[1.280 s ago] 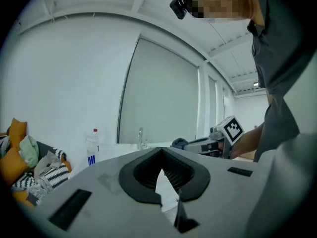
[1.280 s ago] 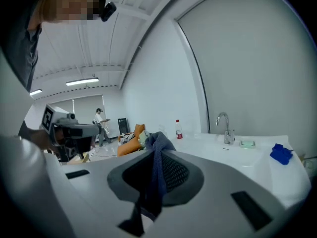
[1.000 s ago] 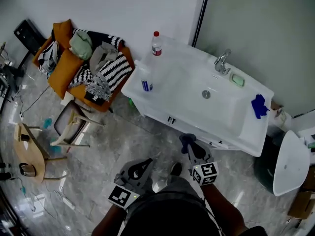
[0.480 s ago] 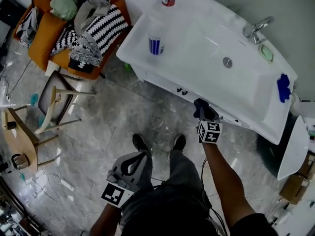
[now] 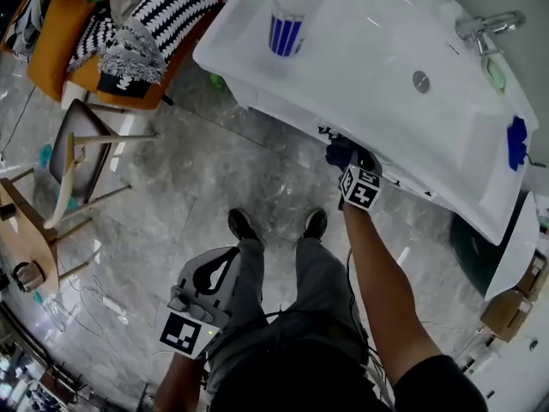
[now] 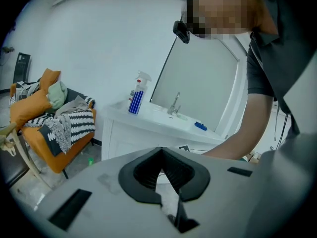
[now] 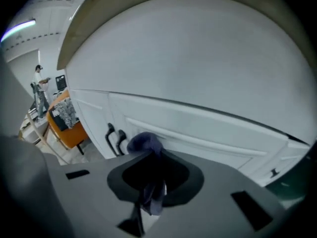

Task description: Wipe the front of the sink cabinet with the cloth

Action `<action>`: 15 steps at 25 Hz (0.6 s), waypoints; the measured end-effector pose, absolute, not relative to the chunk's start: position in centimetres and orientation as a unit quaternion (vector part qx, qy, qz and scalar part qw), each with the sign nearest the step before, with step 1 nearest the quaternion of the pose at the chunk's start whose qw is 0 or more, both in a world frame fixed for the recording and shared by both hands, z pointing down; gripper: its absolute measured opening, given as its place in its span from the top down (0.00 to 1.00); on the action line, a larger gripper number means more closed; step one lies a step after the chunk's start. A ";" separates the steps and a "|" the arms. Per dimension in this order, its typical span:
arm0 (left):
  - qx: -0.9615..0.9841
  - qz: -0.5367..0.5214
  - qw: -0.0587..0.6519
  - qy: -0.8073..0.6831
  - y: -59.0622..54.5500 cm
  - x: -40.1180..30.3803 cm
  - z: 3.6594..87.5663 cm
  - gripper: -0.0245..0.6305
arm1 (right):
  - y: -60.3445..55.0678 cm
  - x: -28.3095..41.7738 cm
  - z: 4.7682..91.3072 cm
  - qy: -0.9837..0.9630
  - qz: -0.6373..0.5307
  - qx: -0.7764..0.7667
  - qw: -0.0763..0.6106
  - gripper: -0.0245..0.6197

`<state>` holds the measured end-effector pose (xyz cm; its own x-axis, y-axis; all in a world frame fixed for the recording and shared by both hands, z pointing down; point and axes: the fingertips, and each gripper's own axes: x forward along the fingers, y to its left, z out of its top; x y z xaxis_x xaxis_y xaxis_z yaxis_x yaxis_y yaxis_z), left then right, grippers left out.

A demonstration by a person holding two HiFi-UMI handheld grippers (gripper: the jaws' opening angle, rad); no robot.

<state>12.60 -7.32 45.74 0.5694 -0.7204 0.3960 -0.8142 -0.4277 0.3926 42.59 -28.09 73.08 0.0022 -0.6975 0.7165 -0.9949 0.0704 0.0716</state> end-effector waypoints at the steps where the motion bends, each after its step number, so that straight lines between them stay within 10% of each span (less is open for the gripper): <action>1: 0.841 0.081 0.281 -0.455 -7.4 12.7 45.8 0.96 | -27.6 44.7 72.6 -0.647 0.239 0.656 0.307 0.91; 8: 0.835 0.071 0.296 -0.459 -8.2 12.1 46.2 0.96 | -25.2 51.4 70.1 -0.625 0.199 0.671 0.347 0.91; 15: 0.837 0.083 0.298 -0.452 -8.3 12.9 48.1 0.96 | -28.7 40.8 74.5 -0.682 0.192 0.628 0.323 0.91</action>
